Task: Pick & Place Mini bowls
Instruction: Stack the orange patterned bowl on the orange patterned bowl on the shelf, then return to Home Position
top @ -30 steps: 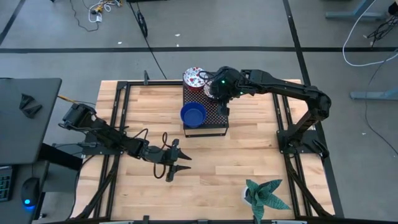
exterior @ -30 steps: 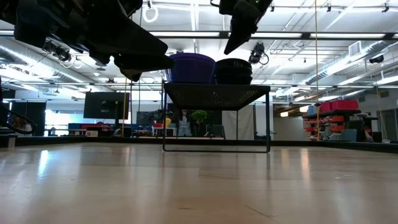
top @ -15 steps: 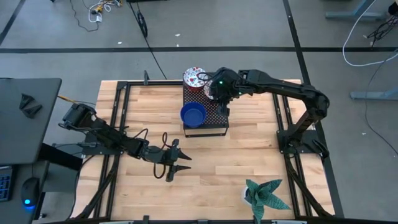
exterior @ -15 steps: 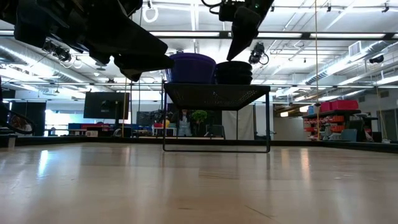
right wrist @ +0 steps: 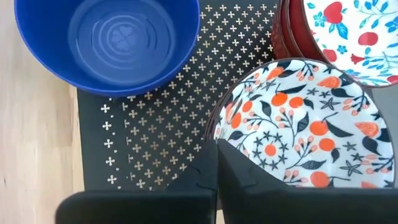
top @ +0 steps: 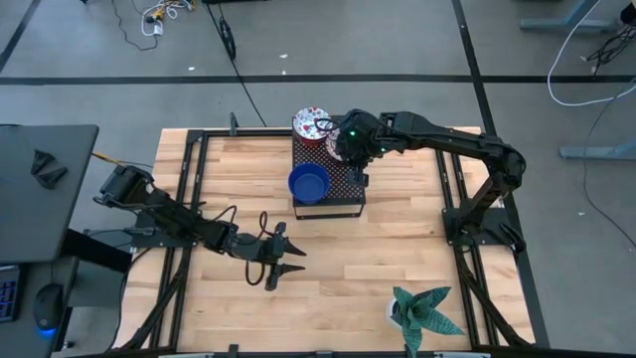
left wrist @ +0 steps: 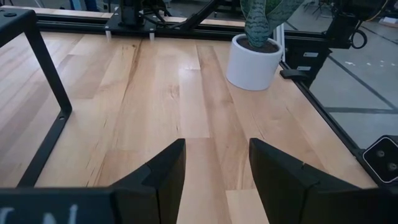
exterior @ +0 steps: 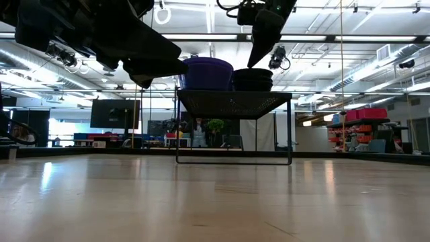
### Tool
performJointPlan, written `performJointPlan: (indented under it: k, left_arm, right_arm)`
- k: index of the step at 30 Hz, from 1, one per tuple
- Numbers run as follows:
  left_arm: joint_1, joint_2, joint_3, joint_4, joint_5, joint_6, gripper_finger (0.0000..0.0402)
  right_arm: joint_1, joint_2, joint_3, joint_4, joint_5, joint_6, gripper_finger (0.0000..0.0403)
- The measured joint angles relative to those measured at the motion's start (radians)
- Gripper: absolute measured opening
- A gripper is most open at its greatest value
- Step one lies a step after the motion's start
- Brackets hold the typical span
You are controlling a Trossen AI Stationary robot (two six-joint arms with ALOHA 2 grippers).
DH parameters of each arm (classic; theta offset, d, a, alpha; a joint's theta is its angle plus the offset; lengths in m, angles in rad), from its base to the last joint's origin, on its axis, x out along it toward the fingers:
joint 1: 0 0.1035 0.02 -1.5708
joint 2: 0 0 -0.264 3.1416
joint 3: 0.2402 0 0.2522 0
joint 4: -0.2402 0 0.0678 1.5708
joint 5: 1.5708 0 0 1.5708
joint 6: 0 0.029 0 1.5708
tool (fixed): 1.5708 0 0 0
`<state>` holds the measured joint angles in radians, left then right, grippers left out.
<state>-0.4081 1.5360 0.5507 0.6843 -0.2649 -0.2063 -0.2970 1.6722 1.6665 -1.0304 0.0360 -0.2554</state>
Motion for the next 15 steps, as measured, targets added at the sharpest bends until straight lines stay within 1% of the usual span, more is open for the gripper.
performJointPlan:
  k: [3,9,13,15]
  left_arm:
    - [-0.004,0.000,0.000,0.000,0.000,-0.011,0.0181]
    - [-0.017,0.000,0.000,0.000,0.000,-0.011,0.0181]
    - [-0.017,0.000,0.000,0.000,0.001,-0.011,0.0181]
    - [-0.017,0.000,0.000,0.000,0.000,-0.010,0.0181]
  right_arm:
    - [0.000,0.000,0.000,-0.006,0.004,0.009,0.0002]
    - [0.001,-0.012,-0.001,-0.021,0.068,0.014,0.0002]
    - [0.013,-0.074,-0.001,-0.020,0.075,0.024,0.0002]
    - [0.032,-0.120,-0.001,-0.020,0.060,0.030,0.0002]
